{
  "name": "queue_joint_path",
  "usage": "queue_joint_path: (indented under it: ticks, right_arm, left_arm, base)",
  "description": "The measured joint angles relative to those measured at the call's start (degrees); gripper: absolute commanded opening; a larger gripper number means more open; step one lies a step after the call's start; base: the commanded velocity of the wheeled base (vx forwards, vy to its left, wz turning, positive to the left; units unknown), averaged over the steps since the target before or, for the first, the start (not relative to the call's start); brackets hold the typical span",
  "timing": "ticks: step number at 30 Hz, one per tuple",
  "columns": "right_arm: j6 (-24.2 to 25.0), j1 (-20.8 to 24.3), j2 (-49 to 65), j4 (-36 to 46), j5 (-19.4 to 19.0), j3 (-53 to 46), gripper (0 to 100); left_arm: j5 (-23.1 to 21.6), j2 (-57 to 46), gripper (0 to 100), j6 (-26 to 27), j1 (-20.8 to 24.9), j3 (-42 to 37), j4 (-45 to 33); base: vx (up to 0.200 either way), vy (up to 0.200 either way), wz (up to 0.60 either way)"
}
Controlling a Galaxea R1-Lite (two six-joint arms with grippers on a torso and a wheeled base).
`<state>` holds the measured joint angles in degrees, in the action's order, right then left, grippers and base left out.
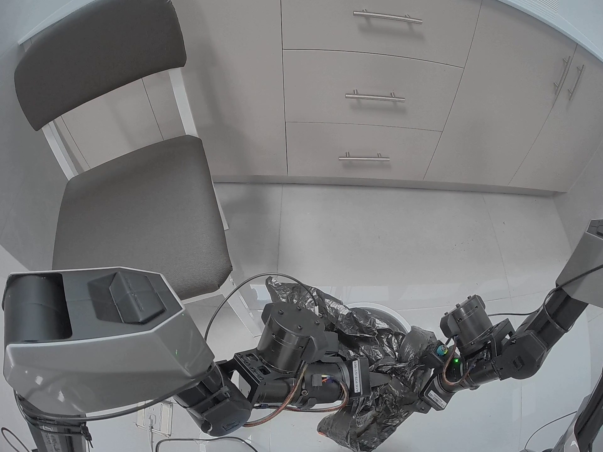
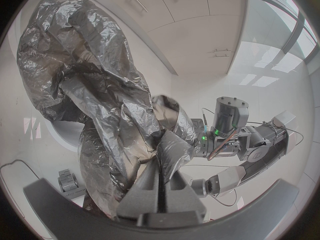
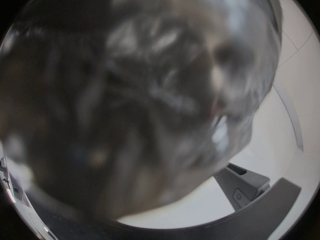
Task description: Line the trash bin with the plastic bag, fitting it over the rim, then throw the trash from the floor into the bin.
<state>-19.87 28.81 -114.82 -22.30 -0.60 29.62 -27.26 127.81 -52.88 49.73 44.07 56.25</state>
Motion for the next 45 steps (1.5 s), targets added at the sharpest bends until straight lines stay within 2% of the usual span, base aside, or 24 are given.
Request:
queue_joint_path:
  ticks: [6, 14, 18, 24, 29, 36, 45]
  right_arm:
    - [0.4, 0.2, 4.3, 0.9, 0.0, -3.7, 100]
    - [2.1, -0.1, 20.1, 4.0, -0.1, -7.7, 100]
    - [3.7, -0.6, 28.6, 9.3, -0.2, -5.4, 100]
    - [9.1, -0.8, 35.3, 11.1, -0.2, 2.4, 100]
    - [12.4, -0.5, 32.1, 10.3, -0.1, 9.8, 100]
    - [15.3, 0.2, 17.6, 3.1, 0.2, 19.9, 100]
    - [19.0, 2.6, 1.9, -2.5, 0.2, 29.1, 100]
  left_arm:
    - [0.0, 0.2, 0, 0.0, 0.0, 0.1, 0.0]
    - [0.0, 0.4, 0, 0.0, -0.1, 0.2, 0.4]
    - [0.0, 0.6, 0, 0.0, -0.1, 0.0, 1.0]
    - [-0.1, 0.6, 0, 0.7, 0.1, -0.4, 1.5]
    - [-0.2, 0.7, 0, 2.2, 0.8, -1.3, 3.2]
    - [-0.2, 0.8, 0, 3.8, 2.8, -3.1, 6.2]
    - [-0.3, 0.9, 0, 6.9, 8.6, -6.0, 10.4]
  base:
    - [0.0, 0.0, 0.0]
    - [0.0, 0.0, 0.0]
    - [0.0, 0.0, 0.0]
    - [0.0, 0.0, 0.0]
    - [0.0, 0.0, 0.0]
    - [0.0, 0.0, 0.0]
    - [0.0, 0.0, 0.0]
